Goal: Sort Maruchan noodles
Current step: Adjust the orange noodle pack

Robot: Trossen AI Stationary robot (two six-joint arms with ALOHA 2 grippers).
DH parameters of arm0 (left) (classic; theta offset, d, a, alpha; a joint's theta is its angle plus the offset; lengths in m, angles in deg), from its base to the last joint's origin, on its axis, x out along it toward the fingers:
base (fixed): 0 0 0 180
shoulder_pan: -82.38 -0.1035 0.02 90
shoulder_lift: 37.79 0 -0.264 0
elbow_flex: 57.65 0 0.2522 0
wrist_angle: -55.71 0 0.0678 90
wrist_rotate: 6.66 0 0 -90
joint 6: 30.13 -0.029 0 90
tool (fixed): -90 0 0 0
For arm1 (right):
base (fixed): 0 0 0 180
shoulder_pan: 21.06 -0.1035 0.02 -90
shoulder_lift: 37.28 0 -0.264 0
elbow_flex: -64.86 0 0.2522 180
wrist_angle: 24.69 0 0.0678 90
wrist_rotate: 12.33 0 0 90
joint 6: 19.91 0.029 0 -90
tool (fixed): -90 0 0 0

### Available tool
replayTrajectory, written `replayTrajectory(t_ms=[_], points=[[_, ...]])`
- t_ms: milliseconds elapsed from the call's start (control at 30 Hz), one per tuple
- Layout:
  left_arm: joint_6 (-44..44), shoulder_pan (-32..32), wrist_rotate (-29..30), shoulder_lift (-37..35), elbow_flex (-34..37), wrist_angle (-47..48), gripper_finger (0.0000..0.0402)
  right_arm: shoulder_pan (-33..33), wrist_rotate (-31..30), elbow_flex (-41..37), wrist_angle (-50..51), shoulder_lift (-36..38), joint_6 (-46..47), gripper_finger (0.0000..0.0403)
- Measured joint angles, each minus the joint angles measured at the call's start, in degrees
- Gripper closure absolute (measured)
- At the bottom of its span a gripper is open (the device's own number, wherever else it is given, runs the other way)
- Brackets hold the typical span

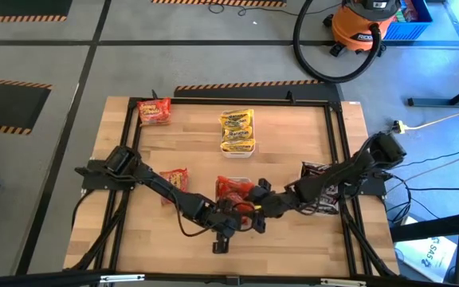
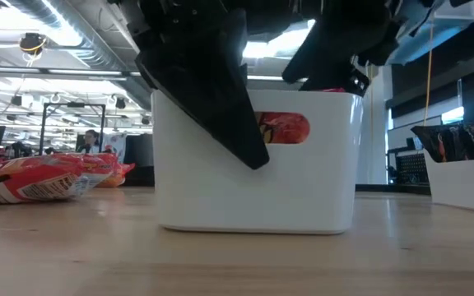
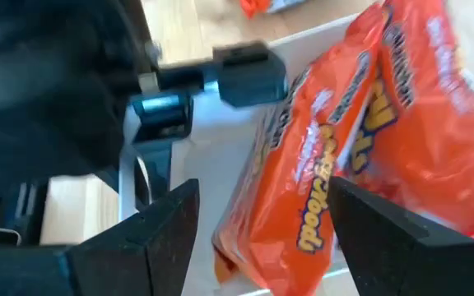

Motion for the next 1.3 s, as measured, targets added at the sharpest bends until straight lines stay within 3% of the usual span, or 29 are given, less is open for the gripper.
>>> replayTrajectory(t_ms=[467,733,933,1100,1200,1300], points=[[-0.9,0.0,0.0,-0.1,-0.1,-0.3,0.0362,2.3,1.3,0.0,-0.9,-4.6,6.2,0.0155],[-1.1,0.0,0.0,-0.2,-0.1,-0.3,0.0362,2.1,1.3,1.0,-0.4,-4.6,1.7,0.0155],[-1.1,0.0,0.0,-0.2,-0.2,-0.4,0.0363,2.1,-2.0,1.1,-0.6,-3.6,-1.9,0.0155],[-1.1,0.0,0.0,-0.2,-0.2,-0.4,0.0363,2.5,0.6,1.0,3.1,-4.5,-3.4,0.0157],[-1.1,0.0,0.0,-0.3,-0.2,-0.4,0.0363,2.5,1.0,1.0,3.4,-4.5,-3.5,0.0177],[-1.1,0.0,0.0,-0.3,-0.2,-0.4,0.0363,2.5,2.8,1.0,2.8,-4.7,-4.7,0.0221]])
